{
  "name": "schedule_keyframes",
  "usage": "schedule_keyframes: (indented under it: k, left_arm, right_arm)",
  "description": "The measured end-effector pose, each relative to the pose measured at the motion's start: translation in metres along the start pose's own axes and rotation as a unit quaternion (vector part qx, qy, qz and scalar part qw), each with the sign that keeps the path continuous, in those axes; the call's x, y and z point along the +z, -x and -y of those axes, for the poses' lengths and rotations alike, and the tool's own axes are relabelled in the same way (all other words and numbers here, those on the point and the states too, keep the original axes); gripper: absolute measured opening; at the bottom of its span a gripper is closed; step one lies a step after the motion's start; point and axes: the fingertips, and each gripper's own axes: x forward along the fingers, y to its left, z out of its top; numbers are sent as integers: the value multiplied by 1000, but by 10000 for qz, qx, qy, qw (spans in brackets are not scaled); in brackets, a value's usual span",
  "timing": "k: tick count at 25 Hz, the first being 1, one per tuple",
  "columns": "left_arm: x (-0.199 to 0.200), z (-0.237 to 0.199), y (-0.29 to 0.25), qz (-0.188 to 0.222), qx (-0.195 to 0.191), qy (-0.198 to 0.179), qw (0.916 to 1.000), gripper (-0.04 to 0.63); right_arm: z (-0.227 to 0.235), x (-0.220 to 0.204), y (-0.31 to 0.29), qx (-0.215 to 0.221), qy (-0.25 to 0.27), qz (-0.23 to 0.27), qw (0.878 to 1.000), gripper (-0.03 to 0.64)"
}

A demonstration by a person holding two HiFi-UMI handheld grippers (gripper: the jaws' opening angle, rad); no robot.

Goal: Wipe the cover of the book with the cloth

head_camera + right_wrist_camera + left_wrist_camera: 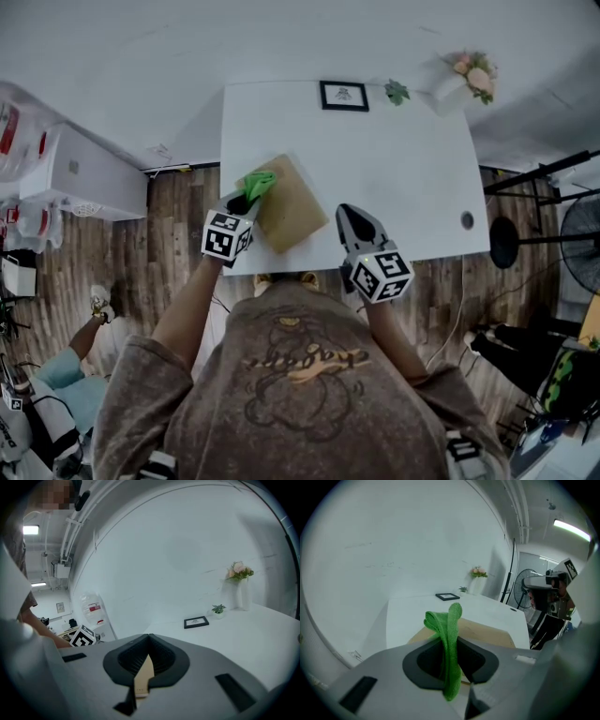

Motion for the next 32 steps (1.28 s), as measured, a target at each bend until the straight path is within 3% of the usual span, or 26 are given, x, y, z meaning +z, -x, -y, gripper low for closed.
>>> schedule_keyframes:
  k: [16, 23, 32]
  left_arm:
    - [-26, 65, 18, -280, -844, 261, 9957, 67]
    - [-35, 88, 24, -395, -1039, 373, 9931, 67]
    - [-48, 122, 33, -630, -1581, 427, 9845, 67]
  right_arm:
    - [-11, -11, -6, 138, -88, -104, 9998, -3]
    - [-14, -15, -7, 204, -98, -154, 9996, -3]
    - [-20, -22, -2, 256, -113, -191, 9994, -2]
